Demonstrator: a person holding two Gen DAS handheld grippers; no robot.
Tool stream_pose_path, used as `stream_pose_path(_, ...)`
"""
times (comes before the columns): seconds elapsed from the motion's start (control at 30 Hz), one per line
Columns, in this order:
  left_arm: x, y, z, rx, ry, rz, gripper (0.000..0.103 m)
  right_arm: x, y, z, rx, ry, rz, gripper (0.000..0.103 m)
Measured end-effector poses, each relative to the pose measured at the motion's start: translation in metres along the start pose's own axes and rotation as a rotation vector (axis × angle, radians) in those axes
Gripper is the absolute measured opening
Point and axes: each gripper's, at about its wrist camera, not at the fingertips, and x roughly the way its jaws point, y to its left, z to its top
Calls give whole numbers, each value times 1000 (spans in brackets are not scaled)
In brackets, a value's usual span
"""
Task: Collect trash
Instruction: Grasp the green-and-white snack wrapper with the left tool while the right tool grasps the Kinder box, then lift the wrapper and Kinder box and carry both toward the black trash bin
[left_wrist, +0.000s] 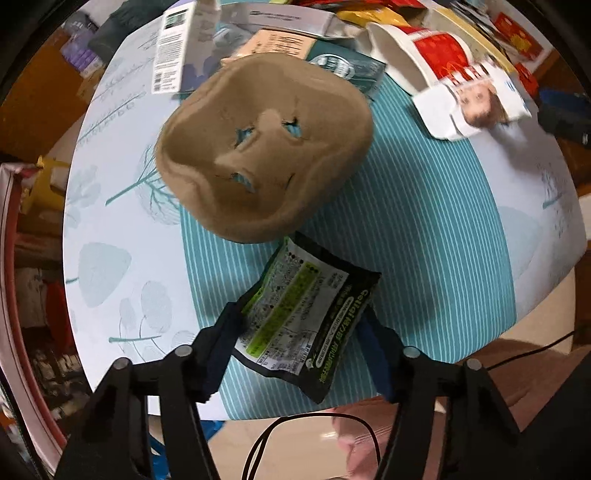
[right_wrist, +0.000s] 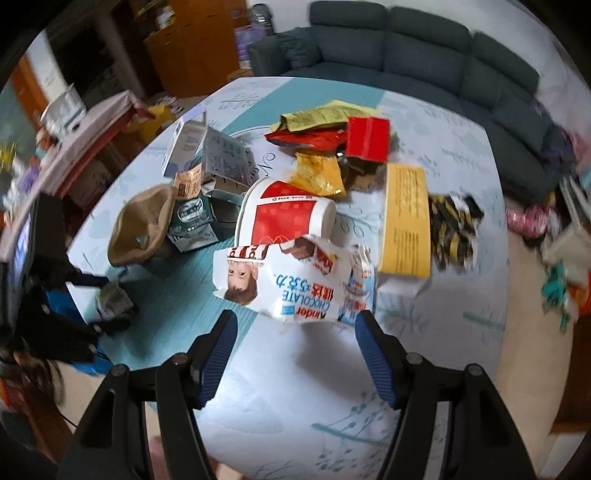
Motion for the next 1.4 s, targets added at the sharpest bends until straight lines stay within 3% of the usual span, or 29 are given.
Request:
stream_pose_path(0.27, -3, 27, -2, -175, -32, -63, 25, 11, 16, -4, -231, -23, -104, 66)
stream_pose_path(0.33, -4, 32, -5, -224, -43, -91, 12, 15, 21, -8, -274, -34, -137, 66)
stream_pose_path(0.53, -2, 46, -12, -354, -49, -135, 12, 31, 36, -15, -371, -99, -290, 65)
stream_pose_path(0.77, -8, 55, -28, -430, -64, -174, 12, 46, 45, -12, -426, -146, -402, 26)
stream_pose_path(0.83, -13, 50, -30, -442, -71, -179, 12, 42, 46, -11, -419, -174, -414, 22)
stream_pose_path(0.93, -24, 47, -37, -447, -86, -186, 11, 26, 43, -7, -377, -232, -404, 10)
stream_pose_path(1.13, -52, 50, -45, -436, -129, -200, 11, -6, 35, 2, -254, -281, -347, 10)
stream_pose_path(1.4, -103, 55, -58, -382, -218, -229, 11, -43, 54, 1, -101, -246, -215, 10)
